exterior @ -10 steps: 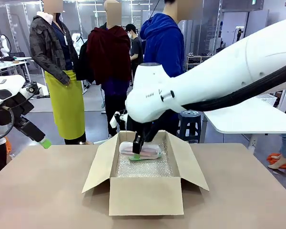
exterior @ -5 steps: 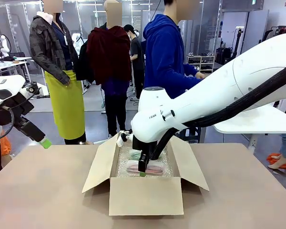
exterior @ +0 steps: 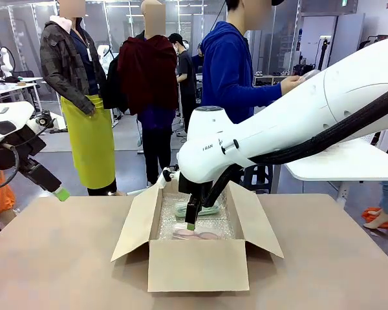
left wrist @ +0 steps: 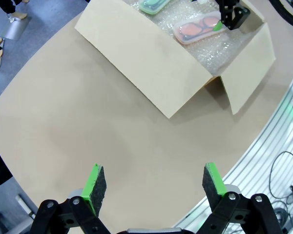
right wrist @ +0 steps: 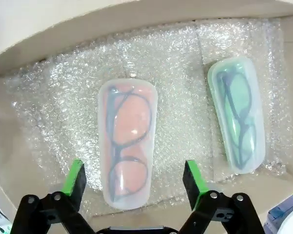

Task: Pack the glasses set securely to prepare it for shipping.
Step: Put the Glasses case from the right side of the table into the Package Box, then position the Package Box on the left side of the table.

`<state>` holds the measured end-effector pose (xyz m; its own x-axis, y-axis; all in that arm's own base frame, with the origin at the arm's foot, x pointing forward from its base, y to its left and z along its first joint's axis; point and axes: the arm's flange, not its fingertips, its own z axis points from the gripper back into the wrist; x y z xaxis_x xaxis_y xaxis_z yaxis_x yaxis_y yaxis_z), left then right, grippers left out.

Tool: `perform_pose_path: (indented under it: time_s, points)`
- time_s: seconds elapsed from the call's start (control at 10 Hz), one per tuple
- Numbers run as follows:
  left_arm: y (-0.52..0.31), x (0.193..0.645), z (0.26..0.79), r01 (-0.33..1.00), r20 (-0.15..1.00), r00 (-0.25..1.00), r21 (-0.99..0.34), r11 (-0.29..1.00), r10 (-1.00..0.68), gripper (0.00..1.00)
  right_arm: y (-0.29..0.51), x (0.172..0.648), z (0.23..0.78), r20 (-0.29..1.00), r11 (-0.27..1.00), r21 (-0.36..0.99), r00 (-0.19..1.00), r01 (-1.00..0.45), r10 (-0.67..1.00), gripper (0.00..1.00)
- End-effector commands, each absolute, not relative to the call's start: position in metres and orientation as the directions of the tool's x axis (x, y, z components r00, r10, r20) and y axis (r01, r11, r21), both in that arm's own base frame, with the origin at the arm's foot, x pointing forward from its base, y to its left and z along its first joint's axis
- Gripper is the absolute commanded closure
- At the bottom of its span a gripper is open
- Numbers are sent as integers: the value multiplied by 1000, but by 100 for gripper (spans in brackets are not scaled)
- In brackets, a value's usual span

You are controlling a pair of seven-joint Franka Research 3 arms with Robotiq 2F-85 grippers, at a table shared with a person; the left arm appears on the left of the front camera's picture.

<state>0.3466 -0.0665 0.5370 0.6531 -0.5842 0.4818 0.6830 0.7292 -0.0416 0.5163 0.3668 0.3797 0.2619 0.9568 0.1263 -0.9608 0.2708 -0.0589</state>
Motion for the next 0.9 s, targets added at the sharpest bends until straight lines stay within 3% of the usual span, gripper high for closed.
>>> perform_pose_path:
  time_s: [0.0,0.8]
  points:
    - [-65,347,538,689,491,646,-47,723,-584,0,368,516,374,124,270,-51,262,-961,957,0]
    - [-65,347,538,689,491,646,-47,723,-584,0,368,516,374,124,270,-51,262,-961,957,0]
